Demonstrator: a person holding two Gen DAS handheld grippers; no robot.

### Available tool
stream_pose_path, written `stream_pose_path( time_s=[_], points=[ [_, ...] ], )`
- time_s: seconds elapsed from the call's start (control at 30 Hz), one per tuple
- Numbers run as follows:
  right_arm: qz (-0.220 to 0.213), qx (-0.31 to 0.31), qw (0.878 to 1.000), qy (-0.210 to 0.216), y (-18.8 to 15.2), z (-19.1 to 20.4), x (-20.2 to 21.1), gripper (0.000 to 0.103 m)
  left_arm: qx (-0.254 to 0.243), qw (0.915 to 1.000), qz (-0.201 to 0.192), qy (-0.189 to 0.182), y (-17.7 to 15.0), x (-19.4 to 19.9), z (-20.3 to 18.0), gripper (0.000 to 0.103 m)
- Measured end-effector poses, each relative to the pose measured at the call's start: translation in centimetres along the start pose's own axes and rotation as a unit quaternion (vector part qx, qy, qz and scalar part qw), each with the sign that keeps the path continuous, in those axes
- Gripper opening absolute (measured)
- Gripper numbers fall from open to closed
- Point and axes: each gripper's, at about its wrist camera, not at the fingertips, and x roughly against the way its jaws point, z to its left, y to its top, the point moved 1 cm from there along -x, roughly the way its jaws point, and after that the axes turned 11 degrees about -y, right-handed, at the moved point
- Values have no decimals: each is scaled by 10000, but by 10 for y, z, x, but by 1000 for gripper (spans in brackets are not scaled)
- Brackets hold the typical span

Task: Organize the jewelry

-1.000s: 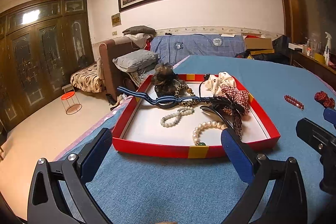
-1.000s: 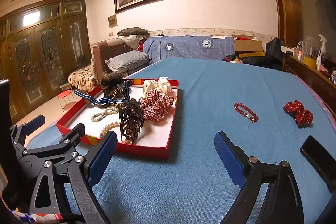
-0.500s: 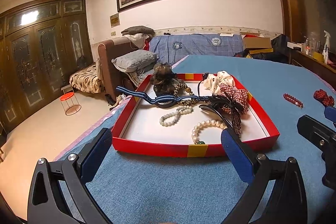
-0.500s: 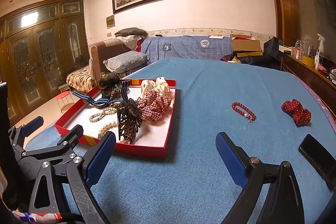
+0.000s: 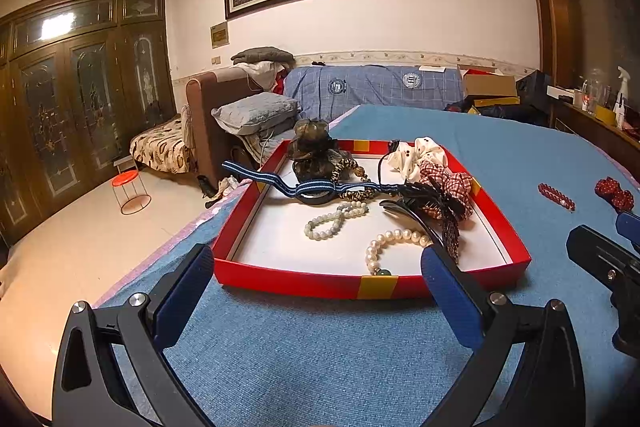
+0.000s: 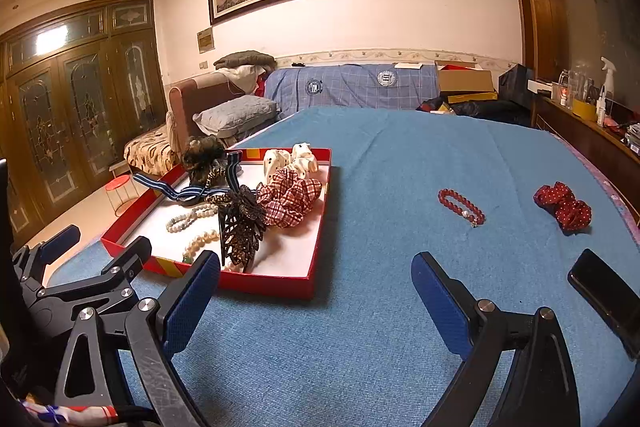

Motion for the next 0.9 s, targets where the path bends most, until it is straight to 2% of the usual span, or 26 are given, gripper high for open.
stream_pose_path(
  time_s=[0.9],
  points=[
    [9, 8, 10000, -29, 0, -1, -2, 99, -20, 10000, -10, 34, 0, 0, -1, 103]
  ],
)
